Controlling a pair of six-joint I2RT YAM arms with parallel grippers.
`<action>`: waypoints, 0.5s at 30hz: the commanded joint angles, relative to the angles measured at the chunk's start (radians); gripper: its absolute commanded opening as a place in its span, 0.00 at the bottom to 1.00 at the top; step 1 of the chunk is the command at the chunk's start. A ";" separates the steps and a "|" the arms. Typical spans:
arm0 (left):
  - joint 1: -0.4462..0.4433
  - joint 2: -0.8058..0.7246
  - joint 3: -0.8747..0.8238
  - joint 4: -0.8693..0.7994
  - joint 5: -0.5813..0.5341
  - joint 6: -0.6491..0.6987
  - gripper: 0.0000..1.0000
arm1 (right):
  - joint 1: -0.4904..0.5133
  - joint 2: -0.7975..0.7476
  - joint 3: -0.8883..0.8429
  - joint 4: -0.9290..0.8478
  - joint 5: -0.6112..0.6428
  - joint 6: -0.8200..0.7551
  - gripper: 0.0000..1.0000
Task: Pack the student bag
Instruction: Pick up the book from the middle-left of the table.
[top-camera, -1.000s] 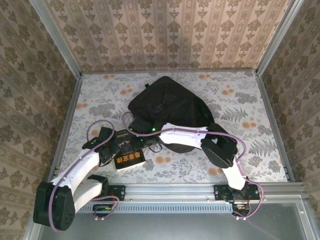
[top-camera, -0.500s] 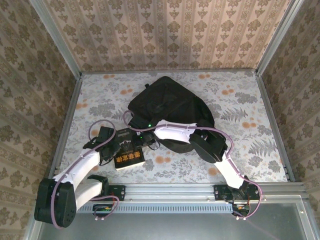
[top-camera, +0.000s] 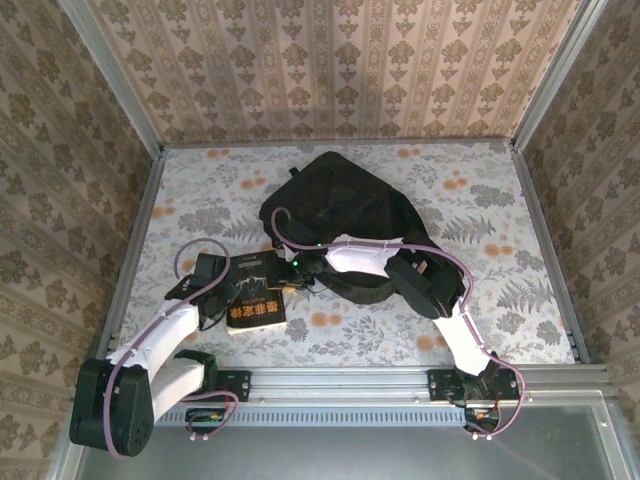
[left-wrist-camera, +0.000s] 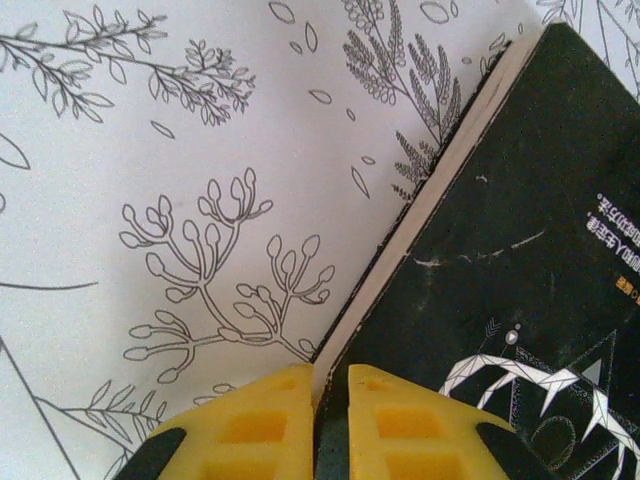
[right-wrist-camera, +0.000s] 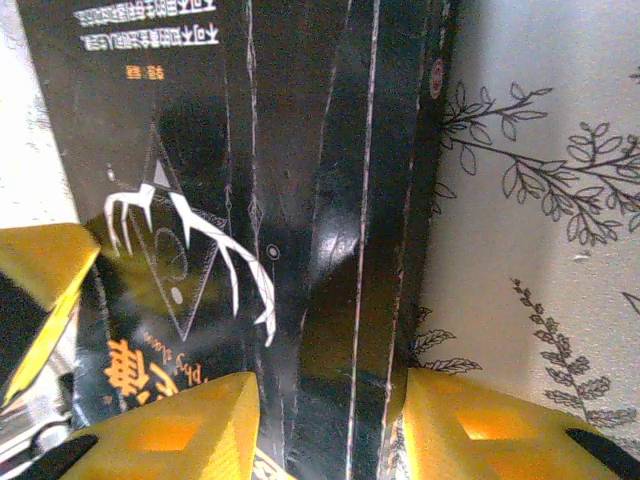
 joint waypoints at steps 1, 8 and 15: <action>-0.009 0.030 -0.063 -0.019 0.122 -0.003 0.10 | 0.022 -0.047 -0.040 0.300 -0.213 0.155 0.42; -0.010 0.028 -0.066 -0.016 0.128 0.000 0.08 | 0.020 -0.058 -0.128 0.542 -0.272 0.272 0.41; -0.010 0.013 -0.067 -0.028 0.136 0.002 0.07 | 0.013 -0.097 -0.177 0.533 -0.221 0.227 0.40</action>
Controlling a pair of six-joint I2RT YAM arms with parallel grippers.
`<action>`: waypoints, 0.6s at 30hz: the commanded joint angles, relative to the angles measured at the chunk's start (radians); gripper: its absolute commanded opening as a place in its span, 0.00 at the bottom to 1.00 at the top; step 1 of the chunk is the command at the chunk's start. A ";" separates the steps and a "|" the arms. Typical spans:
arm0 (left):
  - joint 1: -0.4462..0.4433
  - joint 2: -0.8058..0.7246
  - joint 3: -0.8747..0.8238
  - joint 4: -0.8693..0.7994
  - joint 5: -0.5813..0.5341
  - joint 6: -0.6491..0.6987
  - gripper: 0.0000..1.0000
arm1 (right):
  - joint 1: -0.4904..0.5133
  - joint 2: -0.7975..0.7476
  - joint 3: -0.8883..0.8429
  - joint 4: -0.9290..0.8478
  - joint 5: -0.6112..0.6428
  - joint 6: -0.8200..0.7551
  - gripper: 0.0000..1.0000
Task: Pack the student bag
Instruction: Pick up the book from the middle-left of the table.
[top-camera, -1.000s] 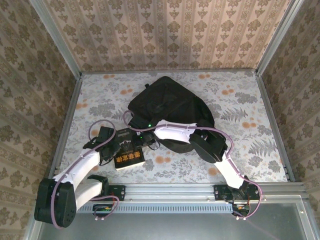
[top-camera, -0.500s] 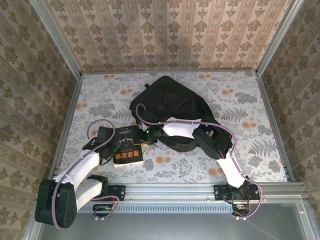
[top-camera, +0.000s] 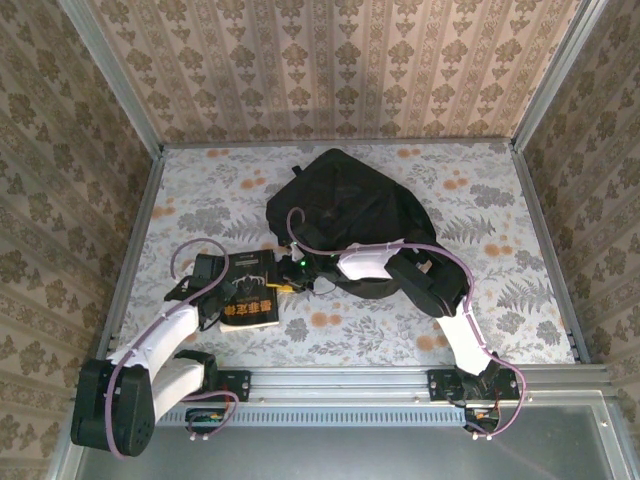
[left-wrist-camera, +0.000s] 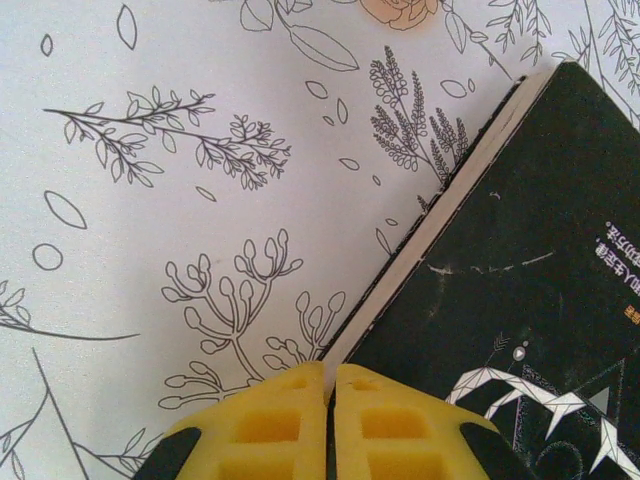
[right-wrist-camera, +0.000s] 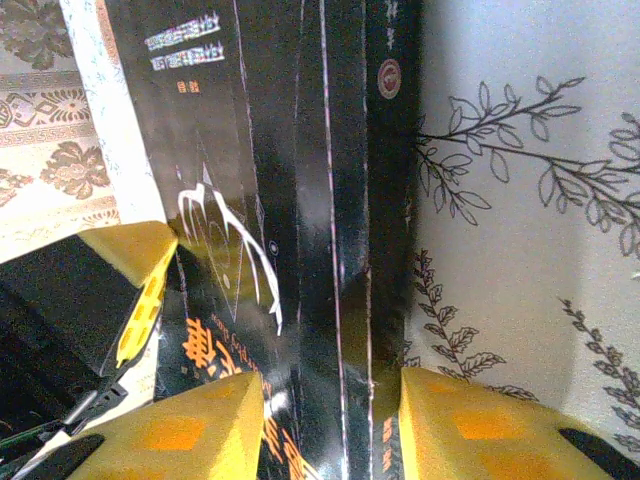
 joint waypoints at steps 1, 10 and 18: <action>-0.022 0.012 -0.056 -0.064 0.205 0.002 0.07 | 0.038 -0.083 0.010 0.121 -0.081 -0.011 0.40; -0.023 -0.018 -0.066 -0.056 0.255 -0.006 0.06 | 0.044 -0.048 -0.024 0.404 -0.185 0.144 0.39; -0.028 -0.043 -0.068 -0.050 0.283 -0.010 0.05 | 0.077 -0.043 0.088 0.028 -0.119 -0.085 0.38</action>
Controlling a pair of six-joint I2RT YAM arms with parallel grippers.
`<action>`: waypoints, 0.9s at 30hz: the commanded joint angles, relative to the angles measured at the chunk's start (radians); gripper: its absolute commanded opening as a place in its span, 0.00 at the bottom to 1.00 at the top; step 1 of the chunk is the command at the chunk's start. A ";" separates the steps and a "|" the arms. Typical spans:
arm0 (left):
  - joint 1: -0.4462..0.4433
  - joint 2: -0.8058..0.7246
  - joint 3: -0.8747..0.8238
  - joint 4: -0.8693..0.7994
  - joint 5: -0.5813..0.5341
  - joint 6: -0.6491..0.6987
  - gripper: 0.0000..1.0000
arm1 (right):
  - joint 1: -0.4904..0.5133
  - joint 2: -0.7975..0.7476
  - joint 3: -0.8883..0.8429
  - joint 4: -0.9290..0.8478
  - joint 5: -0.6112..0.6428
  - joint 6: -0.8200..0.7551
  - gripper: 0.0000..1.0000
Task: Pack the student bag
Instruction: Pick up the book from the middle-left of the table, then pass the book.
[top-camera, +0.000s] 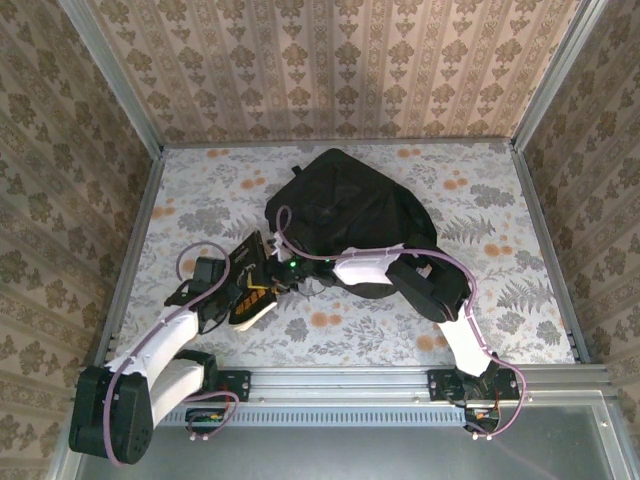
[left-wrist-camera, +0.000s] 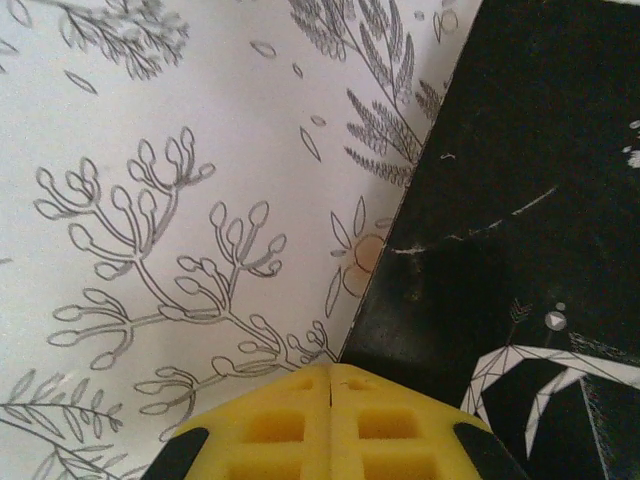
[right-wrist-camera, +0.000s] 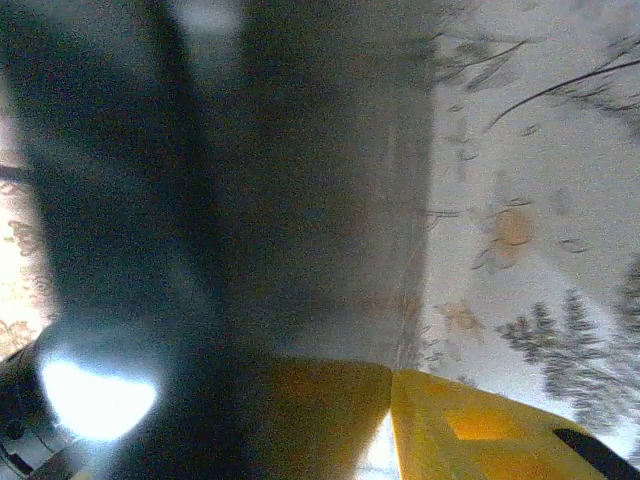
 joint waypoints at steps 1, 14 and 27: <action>-0.016 0.001 -0.038 -0.077 0.131 -0.008 0.05 | 0.020 -0.015 0.069 -0.158 0.007 -0.124 0.36; -0.017 -0.153 0.016 -0.164 0.188 0.021 0.60 | -0.035 -0.201 -0.046 -0.257 0.120 -0.279 0.05; -0.026 -0.332 0.210 0.077 0.579 0.256 0.91 | -0.186 -0.621 -0.310 0.032 -0.111 -0.198 0.00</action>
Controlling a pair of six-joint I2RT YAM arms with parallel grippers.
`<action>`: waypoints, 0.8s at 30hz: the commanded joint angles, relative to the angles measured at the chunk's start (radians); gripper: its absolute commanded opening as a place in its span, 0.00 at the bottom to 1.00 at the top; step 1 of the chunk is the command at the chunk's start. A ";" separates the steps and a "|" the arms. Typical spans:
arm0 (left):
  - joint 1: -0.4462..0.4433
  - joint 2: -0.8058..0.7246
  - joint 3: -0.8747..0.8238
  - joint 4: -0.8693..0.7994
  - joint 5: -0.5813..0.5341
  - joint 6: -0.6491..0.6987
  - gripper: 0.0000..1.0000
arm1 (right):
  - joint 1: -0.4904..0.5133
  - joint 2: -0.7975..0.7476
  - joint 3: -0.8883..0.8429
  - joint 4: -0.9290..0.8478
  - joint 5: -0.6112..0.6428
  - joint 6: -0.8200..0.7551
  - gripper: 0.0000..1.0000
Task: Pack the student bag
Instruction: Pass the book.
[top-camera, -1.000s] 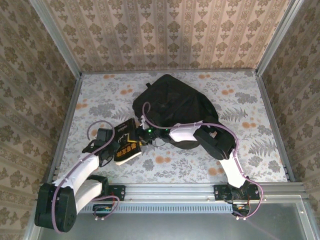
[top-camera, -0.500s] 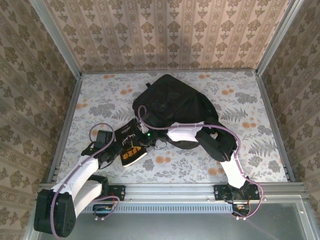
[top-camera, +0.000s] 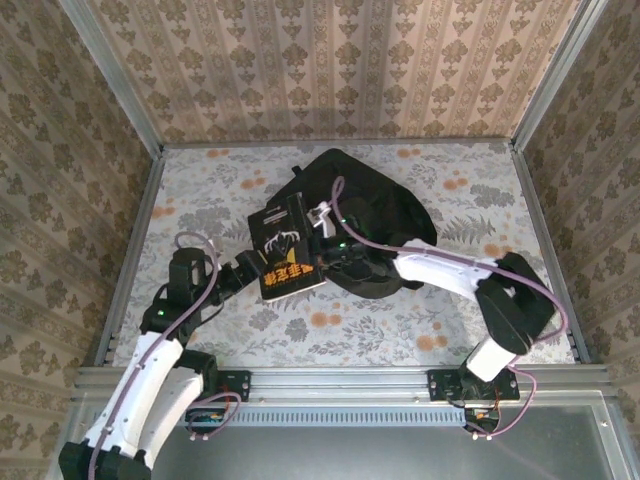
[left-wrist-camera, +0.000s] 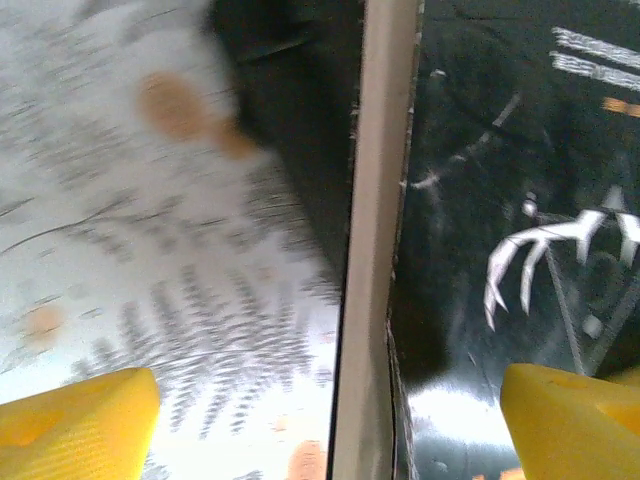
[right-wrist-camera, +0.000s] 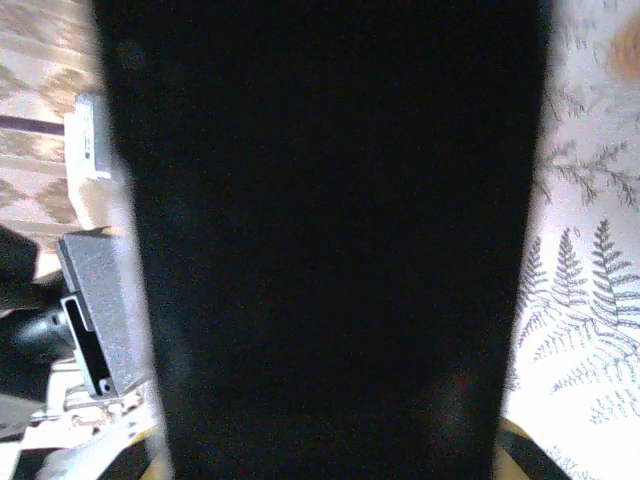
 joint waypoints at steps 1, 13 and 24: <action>-0.009 0.022 0.065 0.123 0.180 0.071 0.91 | -0.017 -0.130 -0.021 0.118 -0.115 0.009 0.00; -0.174 0.216 0.183 0.512 0.506 0.015 0.74 | -0.044 -0.354 -0.088 0.061 -0.284 -0.030 0.00; -0.229 0.277 0.138 0.805 0.536 -0.122 0.56 | -0.136 -0.437 -0.193 0.071 -0.328 -0.018 0.00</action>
